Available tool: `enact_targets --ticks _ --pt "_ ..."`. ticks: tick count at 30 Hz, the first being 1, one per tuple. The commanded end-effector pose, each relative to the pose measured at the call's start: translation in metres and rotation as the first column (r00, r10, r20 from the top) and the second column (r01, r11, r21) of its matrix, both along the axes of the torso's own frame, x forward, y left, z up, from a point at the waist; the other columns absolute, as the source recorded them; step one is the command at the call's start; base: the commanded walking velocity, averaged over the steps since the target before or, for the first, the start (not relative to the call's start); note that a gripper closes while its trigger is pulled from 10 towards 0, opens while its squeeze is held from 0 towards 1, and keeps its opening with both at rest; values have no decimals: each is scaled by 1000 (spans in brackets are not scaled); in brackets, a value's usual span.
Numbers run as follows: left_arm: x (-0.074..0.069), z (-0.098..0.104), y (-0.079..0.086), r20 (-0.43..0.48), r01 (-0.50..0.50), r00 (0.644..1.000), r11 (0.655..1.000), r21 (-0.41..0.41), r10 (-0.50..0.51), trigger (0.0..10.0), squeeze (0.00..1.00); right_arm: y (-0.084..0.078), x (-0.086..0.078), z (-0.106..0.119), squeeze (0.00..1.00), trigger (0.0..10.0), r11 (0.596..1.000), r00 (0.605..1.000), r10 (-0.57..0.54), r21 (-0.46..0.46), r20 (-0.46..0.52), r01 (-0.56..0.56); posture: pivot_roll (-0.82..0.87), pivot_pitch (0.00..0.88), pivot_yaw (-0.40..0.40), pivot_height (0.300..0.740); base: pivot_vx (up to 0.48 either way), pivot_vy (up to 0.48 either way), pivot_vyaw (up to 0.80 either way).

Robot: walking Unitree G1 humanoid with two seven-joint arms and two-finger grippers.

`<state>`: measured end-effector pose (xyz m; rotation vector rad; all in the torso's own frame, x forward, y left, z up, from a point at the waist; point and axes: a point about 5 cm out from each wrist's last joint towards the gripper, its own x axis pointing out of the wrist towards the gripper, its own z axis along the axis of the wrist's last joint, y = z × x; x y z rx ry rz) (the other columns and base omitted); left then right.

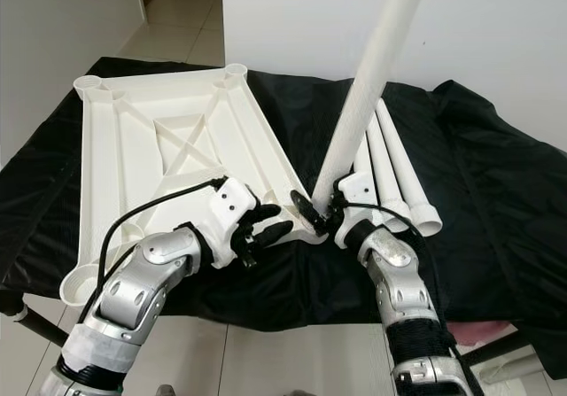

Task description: Building children table

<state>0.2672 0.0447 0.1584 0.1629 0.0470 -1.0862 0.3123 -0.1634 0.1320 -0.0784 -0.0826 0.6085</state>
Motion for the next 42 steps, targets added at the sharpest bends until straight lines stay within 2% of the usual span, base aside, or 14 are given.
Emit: enact_targets --ticks 1,8,9,10,15,22,23,26,27,32,34,35,40,42 --pt "2 0 3 17 -89 996 996 9 89 10000 0 0 0 -4 0 0 1000 1000 14 -17 -12 -14 16 0 -87 740 0 0 0" --pt "2 0 5 16 -99 995 995 10 99 10000 0 0 1 -11 0 0 1000 999 17 -10 -32 -17 22 0 -80 740 0 0 0" --pt "1 0 5 16 -99 995 995 12 99 10000 0 0 1 -13 0 3961 1000 999 5 -3 -39 -5 20 0 -79 740 0 0 0" --pt "2 -1 5 16 -97 995 995 16 96 10000 0 1 0 -15 0 10000 1000 999 0 7 -44 0 15 0 -73 740 0 0 0" --pt "3 0 5 17 -91 996 996 17 91 10000 0 2 -2 -16 0 10000 998 999 -31 50 -43 33 6 0 -69 740 0 0 0" --pt "7 3 2 21 -99 995 995 -6 99 10000 0 5 -5 -17 0 10000 979 981 -187 72 -55 191 -13 0 -56 740 0 0 0" --pt "7 1 1 14 -84 996 996 -5 84 10000 0 8 -6 -17 0 10000 963 965 -254 75 -61 258 -18 0 -52 740 0 0 0" --pt "6 -1 0 7 -75 997 997 4 75 10000 0 12 -9 -16 0 10000 954 957 -284 85 -58 288 -18 0 -53 740 0 0 0" --pt "3 -4 0 -30 -30 999 1000 -3 30 10000 1000 17 -14 -16 0 10000 932 938 -337 112 -78 344 -16 0 -55 740 0 0 0" --pt "3 -3 2 -1 -42 999 999 19 42 10000 1000 14 -20 -21 0 10000 856 864 -489 129 -116 501 -21 0 -52 740 0 0 0" --pt "5 -3 2 8 -53 999 998 28 53 10000 1000 13 -21 -21 0 10000 843 853 -509 129 -119 521 -22 0 -52 740 0 0 0" --pt "5 -3 3 34 -58 998 997 50 57 10000 0 15 -23 -22 0 10000 814 827 -546 148 -130 561 -22 0 -55 740 0 0 0" --pt "8 -3 5 53 -75 996 995 61 71 10000 0 23 -24 -21 0 10000 739 762 -625 187 -169 647 -20 0 -61 740 0 0 0" --pt "10 -3 6 50 -86 995 995 58 83 10000 0 26 -24 -19 0 10000 742 766 -622 190 -165 643 -19 0 -63 740 0 0 0"
